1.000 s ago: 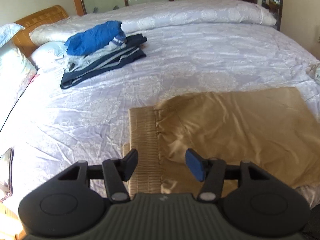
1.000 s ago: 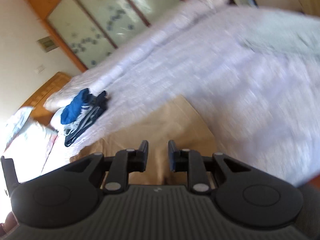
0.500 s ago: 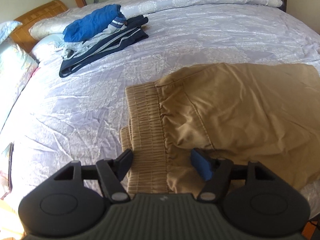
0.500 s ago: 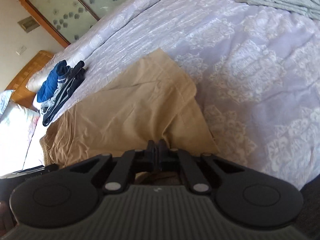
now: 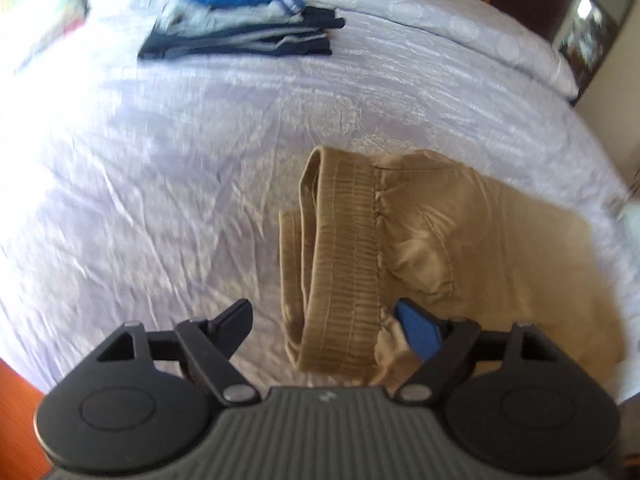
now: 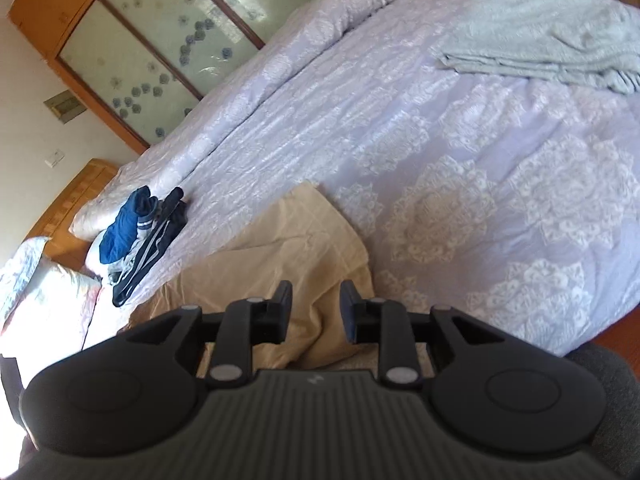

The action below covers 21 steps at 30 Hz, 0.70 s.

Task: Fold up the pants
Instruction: 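Grasp the beige pants leg with the right gripper and lift it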

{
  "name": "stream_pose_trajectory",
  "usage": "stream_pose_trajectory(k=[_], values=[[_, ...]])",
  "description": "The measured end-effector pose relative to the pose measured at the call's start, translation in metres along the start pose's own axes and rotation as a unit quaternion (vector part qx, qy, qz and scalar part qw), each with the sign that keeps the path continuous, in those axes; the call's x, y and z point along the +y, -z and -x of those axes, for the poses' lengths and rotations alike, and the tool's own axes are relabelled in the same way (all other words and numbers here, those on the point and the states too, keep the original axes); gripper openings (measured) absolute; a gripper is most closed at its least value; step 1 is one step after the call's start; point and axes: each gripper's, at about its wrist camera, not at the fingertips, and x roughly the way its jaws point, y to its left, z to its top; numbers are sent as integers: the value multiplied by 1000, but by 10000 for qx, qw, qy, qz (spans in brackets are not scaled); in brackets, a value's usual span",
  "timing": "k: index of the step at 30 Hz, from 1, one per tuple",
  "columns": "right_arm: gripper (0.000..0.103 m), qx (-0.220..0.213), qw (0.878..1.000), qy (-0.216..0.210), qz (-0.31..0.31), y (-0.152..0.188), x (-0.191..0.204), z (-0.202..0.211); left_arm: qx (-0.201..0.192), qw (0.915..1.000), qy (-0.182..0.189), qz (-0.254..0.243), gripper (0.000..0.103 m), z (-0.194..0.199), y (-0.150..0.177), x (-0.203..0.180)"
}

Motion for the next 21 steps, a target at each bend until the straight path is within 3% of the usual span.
stream_pose_trajectory(k=[2, 5, 10, 16, 21], values=[[41, -4, 9999, 52, -137, 3, -3, -1, 139, 9982, 416, 397, 82, 3, 2, 14], [43, 47, 9968, 32, -795, 9, -23, -1, 148, 9954, 685, 659, 82, 5, 4, 25], [46, 254, 9862, -49, -1636, 19, -46, -6, 267, 9965, 384, 698, 81, -17, 6, 30], [48, 444, 9788, -196, -1991, 22, -51, -24, 79, 9995, -297, -25, 84, -28, 8, 1], [49, 459, 9751, -304, -2150, 14, -51, -41, 155, 9991, -50, 386, 82, -11, 0, 15]])
